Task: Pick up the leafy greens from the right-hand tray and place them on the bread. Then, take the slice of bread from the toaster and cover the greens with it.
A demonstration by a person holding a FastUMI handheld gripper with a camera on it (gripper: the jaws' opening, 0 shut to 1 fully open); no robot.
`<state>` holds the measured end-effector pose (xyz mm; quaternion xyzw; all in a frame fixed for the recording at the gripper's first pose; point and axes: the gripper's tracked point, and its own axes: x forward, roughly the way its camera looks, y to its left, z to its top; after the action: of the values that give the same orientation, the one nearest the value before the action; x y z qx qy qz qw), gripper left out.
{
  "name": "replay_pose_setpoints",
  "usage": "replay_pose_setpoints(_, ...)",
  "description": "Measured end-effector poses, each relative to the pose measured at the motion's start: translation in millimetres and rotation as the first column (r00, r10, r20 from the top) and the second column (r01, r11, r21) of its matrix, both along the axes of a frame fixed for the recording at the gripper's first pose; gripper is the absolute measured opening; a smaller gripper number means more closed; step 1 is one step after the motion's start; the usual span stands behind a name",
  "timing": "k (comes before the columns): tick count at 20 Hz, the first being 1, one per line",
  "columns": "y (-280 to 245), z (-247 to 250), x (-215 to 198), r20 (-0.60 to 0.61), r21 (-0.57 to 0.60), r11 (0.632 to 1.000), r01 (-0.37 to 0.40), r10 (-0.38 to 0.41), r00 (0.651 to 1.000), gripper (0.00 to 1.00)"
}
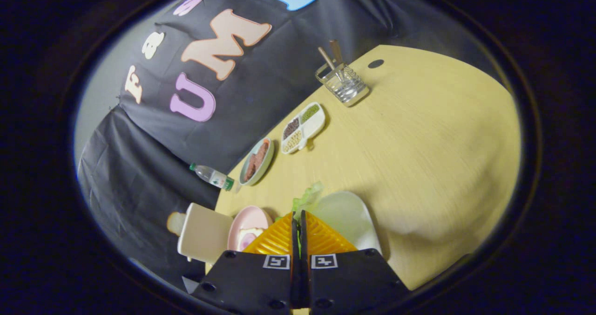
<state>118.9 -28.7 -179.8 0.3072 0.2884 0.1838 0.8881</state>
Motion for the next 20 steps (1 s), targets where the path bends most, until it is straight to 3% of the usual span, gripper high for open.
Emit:
replay_pose_setpoints(10,39.6,66.8,-20.6,0.104,0.094,0.994,0.051,-0.060,0.993,0.03)
replay_pose_setpoints(16,126.4,89.0,-41.2,0.133,0.149,0.989,0.001,-0.021,0.991,0.03)
replay_pose_setpoints(20,194.1,76.6,-49.4,0.096,0.218,0.975,-0.034,0.013,0.995,0.03)
